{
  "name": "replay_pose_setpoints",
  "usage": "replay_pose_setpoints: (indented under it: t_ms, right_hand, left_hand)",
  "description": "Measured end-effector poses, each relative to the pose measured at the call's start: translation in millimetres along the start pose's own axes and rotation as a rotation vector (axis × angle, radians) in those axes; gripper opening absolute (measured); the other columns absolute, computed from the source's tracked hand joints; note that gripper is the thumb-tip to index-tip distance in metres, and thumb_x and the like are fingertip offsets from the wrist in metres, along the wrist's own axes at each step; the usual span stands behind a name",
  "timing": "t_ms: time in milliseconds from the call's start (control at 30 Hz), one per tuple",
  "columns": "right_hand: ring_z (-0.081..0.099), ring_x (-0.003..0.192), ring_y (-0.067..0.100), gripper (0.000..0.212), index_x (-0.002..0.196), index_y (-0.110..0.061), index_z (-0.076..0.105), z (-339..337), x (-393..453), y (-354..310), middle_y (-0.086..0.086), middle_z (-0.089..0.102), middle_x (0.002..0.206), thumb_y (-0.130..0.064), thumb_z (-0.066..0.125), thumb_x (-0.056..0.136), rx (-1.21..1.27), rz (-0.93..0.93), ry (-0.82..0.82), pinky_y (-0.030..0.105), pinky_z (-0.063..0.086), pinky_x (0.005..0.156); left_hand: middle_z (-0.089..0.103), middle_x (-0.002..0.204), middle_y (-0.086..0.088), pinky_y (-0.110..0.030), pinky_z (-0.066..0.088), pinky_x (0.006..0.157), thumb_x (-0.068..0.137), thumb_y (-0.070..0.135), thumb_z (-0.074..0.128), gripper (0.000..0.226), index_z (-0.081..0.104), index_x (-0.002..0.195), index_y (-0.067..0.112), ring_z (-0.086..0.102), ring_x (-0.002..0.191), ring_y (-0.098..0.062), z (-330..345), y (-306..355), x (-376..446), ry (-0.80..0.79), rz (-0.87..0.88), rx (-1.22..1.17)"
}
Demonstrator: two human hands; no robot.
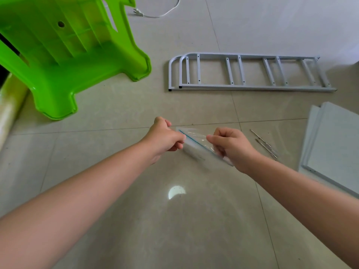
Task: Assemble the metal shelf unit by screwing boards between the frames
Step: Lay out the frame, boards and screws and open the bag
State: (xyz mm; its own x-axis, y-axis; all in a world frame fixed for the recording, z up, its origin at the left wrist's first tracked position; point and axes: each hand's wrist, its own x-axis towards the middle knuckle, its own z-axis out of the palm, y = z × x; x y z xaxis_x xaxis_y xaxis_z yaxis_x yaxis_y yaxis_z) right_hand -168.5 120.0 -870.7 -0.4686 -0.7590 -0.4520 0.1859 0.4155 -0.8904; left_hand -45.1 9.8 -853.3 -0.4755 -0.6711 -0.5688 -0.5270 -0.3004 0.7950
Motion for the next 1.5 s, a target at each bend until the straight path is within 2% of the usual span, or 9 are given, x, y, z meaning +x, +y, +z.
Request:
replay_pose_setpoints:
  t_ms: [100,200,367,600,833,1033,1133,1233,1500]
  right_hand:
    - [0.036,0.032,0.005,0.034,0.057,-0.012,0.043,-0.3,-2.3,-2.6,-0.005,0.043,0.038,-0.006,0.059,0.087,-0.273,-0.063,-0.011,0.016,0.03,0.04]
    - [0.043,0.034,0.001,0.014,0.084,-0.014,0.057,-1.8,-4.3,-8.7,0.001,0.054,0.058,0.0,0.056,0.084,-0.484,-0.052,-0.119,0.012,0.039,0.042]
    - [0.044,0.037,0.0,0.02,0.104,-0.015,0.06,-0.2,-1.6,-6.6,-0.006,0.053,0.064,-0.007,0.057,0.086,-0.581,0.0,-0.181,0.013,0.038,0.044]
    - [0.04,0.032,-0.001,0.017,0.08,-0.011,0.065,-0.7,0.9,-4.6,-0.011,0.041,0.031,-0.009,0.053,0.09,-0.612,-0.115,0.046,0.008,0.027,0.035]
    - [0.036,0.039,0.006,0.018,0.082,-0.004,0.066,-0.2,5.5,5.6,-0.004,0.039,0.049,-0.008,0.051,0.09,-0.548,-0.054,0.222,0.01,0.025,0.036]
    - [0.037,0.048,0.007,0.017,0.101,-0.013,0.066,-10.2,-1.0,-0.9,-0.005,0.042,0.055,-0.012,0.052,0.091,-0.645,-0.016,-0.114,0.009,0.032,0.044]
    - [0.038,0.043,0.004,0.016,0.075,-0.019,0.062,-11.2,-4.8,-2.1,-0.006,0.042,0.05,-0.017,0.057,0.09,-0.697,0.026,-0.246,0.015,0.033,0.046]
    - [0.035,0.033,0.003,0.04,0.054,-0.011,0.042,-6.1,-5.3,1.1,-0.004,0.037,0.045,-0.018,0.054,0.092,-0.743,-0.049,-0.202,0.01,0.024,0.039]
    - [0.029,0.055,0.016,0.036,0.059,-0.004,0.041,0.2,-8.9,9.3,0.009,0.037,0.062,-0.014,0.051,0.091,-0.839,-0.063,-0.101,0.022,0.019,0.045]
  left_hand:
    - [0.053,0.064,-0.005,-0.017,0.043,0.044,0.087,-0.002,0.053,0.021,0.041,0.077,0.011,0.052,0.038,-0.006,3.2,-2.2,1.7,0.046,-0.132,-0.133]
    - [0.056,0.04,0.004,-0.013,0.041,0.04,0.093,0.005,0.05,0.023,0.052,0.071,0.011,0.052,0.033,-0.001,4.6,-4.6,1.0,-0.072,-0.242,-0.171]
    - [0.056,0.042,0.005,-0.015,0.041,0.044,0.095,0.009,0.047,0.026,0.054,0.07,0.012,0.052,0.033,-0.002,13.9,-2.4,-0.2,-0.127,-0.194,-0.021]
    - [0.051,0.063,0.0,-0.017,0.038,0.047,0.098,0.016,0.041,0.032,0.046,0.066,0.016,0.05,0.051,-0.011,25.6,-2.3,1.2,-0.095,-0.006,0.183]
    - [0.048,0.061,-0.003,-0.013,0.039,0.039,0.098,0.015,0.042,0.033,0.044,0.065,0.013,0.05,0.05,-0.012,32.3,-1.5,4.3,-0.179,0.001,0.332]
    - [0.054,0.067,-0.002,-0.018,0.037,0.046,0.096,0.012,0.039,0.029,0.049,0.069,0.014,0.052,0.055,-0.013,27.6,-9.6,3.8,-0.3,-0.045,0.341]
    - [0.052,0.069,0.0,-0.019,0.032,0.048,0.097,0.012,0.038,0.028,0.051,0.072,0.017,0.049,0.055,-0.01,26.0,-11.4,2.3,-0.364,-0.017,0.397]
    - [0.047,0.062,-0.001,-0.015,0.029,0.042,0.097,0.012,0.038,0.033,0.047,0.066,0.016,0.044,0.046,-0.006,27.7,-9.0,3.0,-0.33,0.041,0.446]
    - [0.043,0.055,-0.001,-0.018,0.031,0.046,0.097,0.016,0.041,0.039,0.041,0.059,0.013,0.041,0.044,-0.009,23.5,-22.9,-2.3,-0.424,0.077,0.638]
